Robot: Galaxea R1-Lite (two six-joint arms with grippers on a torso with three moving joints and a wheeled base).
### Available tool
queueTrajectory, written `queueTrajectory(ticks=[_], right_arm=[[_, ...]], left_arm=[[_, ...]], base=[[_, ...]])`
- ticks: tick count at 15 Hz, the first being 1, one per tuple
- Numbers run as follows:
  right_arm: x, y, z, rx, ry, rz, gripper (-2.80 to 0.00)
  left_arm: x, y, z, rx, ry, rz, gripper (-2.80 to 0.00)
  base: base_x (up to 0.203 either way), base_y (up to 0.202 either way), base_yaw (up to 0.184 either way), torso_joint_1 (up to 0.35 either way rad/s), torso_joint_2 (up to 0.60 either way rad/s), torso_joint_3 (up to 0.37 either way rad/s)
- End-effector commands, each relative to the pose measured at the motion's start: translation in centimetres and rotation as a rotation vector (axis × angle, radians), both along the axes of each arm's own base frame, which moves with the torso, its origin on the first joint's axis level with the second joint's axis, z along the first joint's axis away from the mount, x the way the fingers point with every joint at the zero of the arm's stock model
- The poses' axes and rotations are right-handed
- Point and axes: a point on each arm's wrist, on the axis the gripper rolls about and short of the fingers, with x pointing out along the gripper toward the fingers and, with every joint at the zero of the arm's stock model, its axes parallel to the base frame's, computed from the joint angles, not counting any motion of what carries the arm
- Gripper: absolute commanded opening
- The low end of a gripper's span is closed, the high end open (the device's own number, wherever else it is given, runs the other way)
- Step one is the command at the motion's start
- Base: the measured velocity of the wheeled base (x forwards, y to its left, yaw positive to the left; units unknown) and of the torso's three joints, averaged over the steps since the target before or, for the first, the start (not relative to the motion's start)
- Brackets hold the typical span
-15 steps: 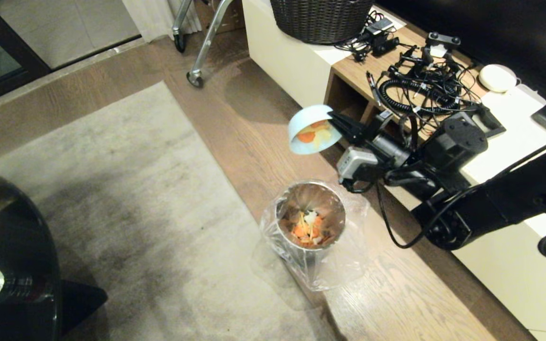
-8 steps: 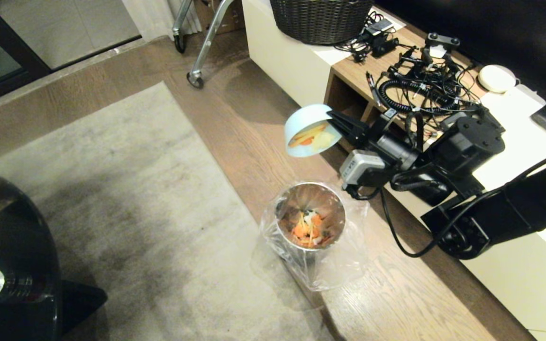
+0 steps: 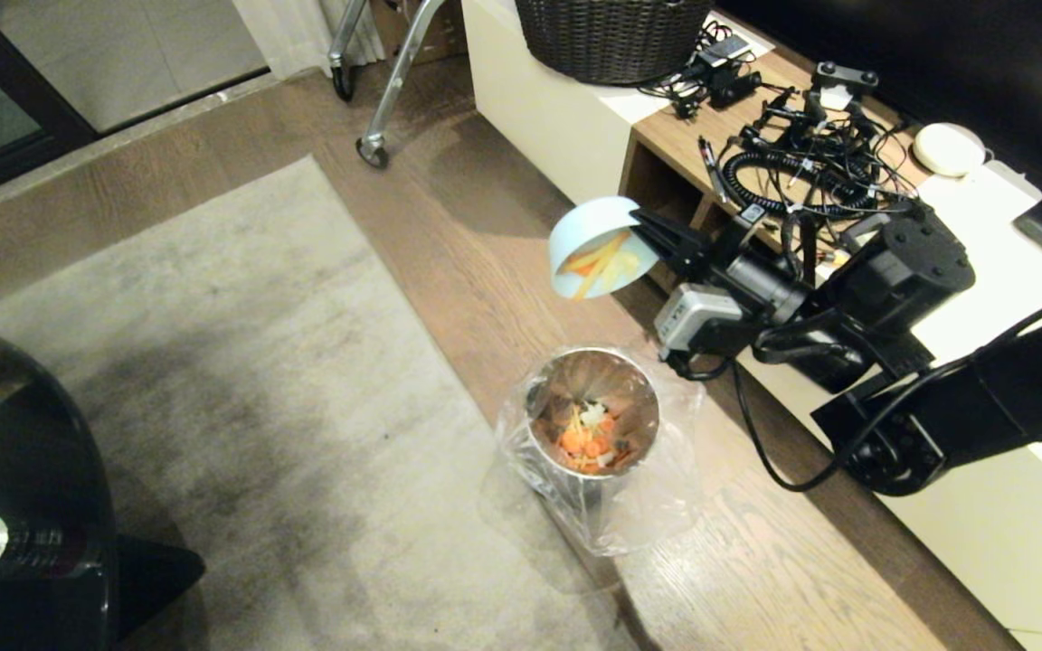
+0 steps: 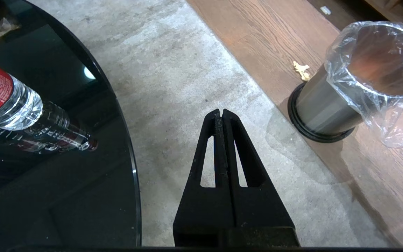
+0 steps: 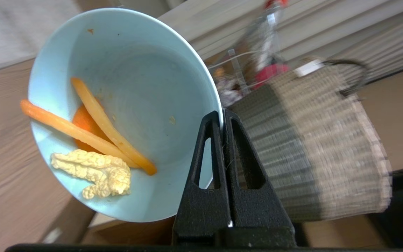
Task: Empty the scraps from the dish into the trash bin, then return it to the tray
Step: Pour the leftover food from the bowl into the trash can
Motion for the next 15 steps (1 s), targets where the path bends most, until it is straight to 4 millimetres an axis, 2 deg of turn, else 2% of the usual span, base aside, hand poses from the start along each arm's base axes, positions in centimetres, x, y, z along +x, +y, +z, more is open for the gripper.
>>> queueTrajectory(ticks=[1, 3, 5, 6, 8, 9, 10, 13, 15], right_arm=[[0.0, -0.5, 0.7, 0.021, -0.061, -0.011, -2.80], [0.0, -0.4, 1.9, 0.043, -0.096, -0.007, -2.80], [-0.2, -0.6, 0.8, 0.024, -0.054, -0.010, -2.80], [-0.5, -0.8, 1.2, 0.028, -0.064, -0.011, -2.80], [-0.7, -0.9, 0.1, 0.009, -0.024, -0.012, -2.80], [-0.8, -0.9, 0.6, 0.017, -0.036, -0.011, -2.80], [-0.7, -0.8, 1.8, 0.041, -0.078, -0.008, -2.80], [-0.9, -0.8, 3.3, 0.063, -0.125, -0.002, -2.80], [-1.3, -0.9, 2.8, 0.047, -0.112, -0.001, -2.80]], left_arm=[[0.0, 0.0, 0.0, 0.000, -0.001, 0.000, -2.80], [0.0, 0.0, 0.0, 0.000, -0.001, 0.000, -2.80], [0.0, 0.0, 0.0, 0.000, -0.001, 0.000, -2.80], [0.0, 0.0, 0.0, 0.000, -0.001, 0.000, -2.80], [0.0, 0.0, 0.0, 0.000, -0.001, 0.000, -2.80], [0.0, 0.0, 0.0, 0.000, -0.001, 0.000, -2.80], [0.0, 0.0, 0.0, 0.000, -0.001, 0.000, -2.80], [0.0, 0.0, 0.0, 0.000, -0.001, 0.000, -2.80], [0.0, 0.0, 0.0, 0.000, -0.001, 0.000, -2.80]], base=[[0.000, 0.000, 0.000, 0.000, 0.00, 0.000], [0.000, 0.000, 0.000, 0.000, 0.00, 0.000], [0.000, 0.000, 0.000, 0.000, 0.00, 0.000], [0.000, 0.000, 0.000, 0.000, 0.00, 0.000], [0.000, 0.000, 0.000, 0.000, 0.00, 0.000], [0.000, 0.000, 0.000, 0.000, 0.00, 0.000], [0.000, 0.000, 0.000, 0.000, 0.00, 0.000], [0.000, 0.000, 0.000, 0.000, 0.00, 0.000], [0.000, 0.000, 0.000, 0.000, 0.00, 0.000]])
